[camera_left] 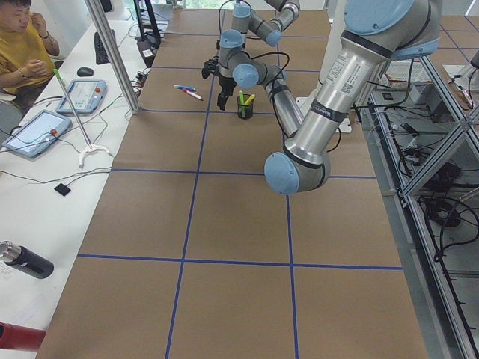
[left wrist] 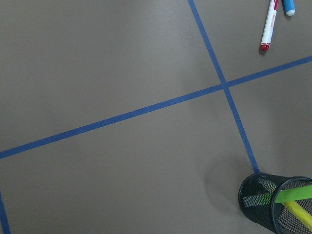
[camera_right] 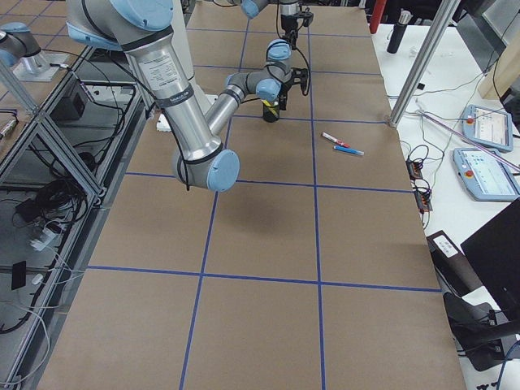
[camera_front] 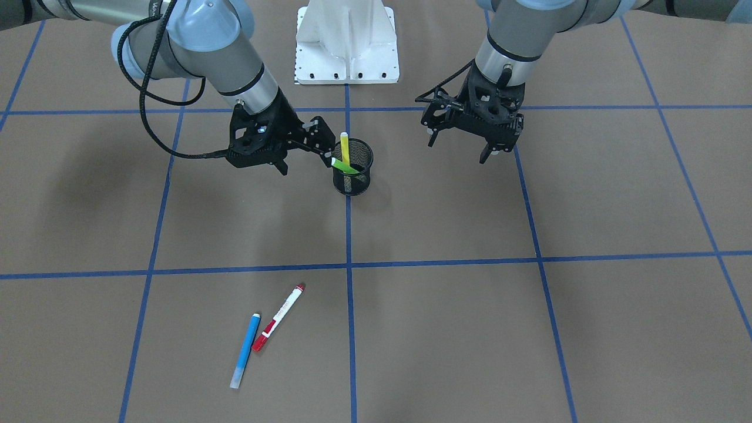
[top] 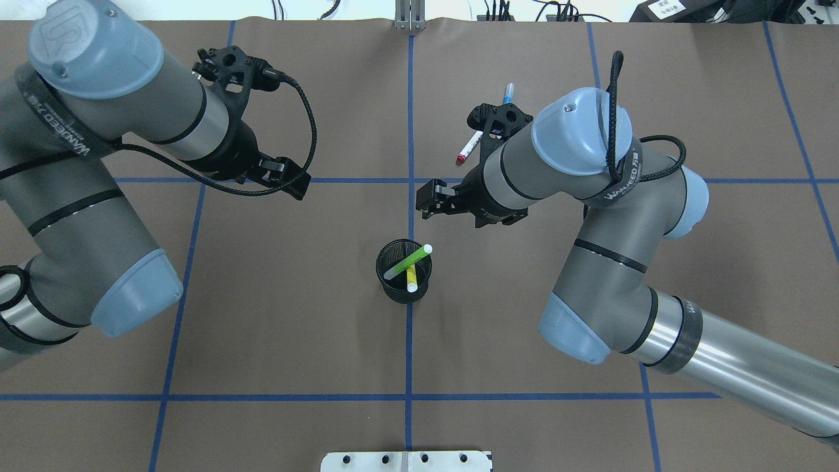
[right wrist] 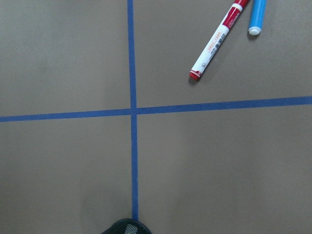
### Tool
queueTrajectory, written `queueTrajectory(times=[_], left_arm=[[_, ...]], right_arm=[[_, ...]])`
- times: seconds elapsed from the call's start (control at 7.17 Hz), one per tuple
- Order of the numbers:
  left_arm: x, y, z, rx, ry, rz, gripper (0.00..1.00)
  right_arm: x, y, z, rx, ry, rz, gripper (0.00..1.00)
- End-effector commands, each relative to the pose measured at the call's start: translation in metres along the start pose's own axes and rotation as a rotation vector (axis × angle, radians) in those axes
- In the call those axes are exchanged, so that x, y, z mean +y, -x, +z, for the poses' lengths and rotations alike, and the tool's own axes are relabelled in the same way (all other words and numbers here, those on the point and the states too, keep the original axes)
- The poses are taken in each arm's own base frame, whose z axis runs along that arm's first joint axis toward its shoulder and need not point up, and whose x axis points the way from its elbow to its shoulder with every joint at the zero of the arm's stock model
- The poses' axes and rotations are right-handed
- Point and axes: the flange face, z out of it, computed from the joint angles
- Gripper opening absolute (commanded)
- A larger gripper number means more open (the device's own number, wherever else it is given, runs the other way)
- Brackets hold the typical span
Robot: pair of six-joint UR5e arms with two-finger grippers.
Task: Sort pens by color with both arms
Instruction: 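Lower the right gripper into the pen cup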
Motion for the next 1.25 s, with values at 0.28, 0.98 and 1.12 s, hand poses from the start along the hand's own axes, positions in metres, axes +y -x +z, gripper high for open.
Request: queueTrajectory(times=[0.28,0.98,1.12], left_arm=[[0.001,-0.002,-0.001,0.010,0.005,0.002,0.99],[0.002,-0.002,-0.002,0.011,0.004,0.003,0.99],[0.002,-0.002,-0.002,0.012,0.003,0.003,0.99]], right_arm=[[0.014,0.013,0.014,0.000,0.037,-0.039,0.68],[-0.025,0.006,0.040,0.009,0.208,-0.111,0.60],[-0.025,0.004,0.042,0.009,0.223,-0.106,0.53]])
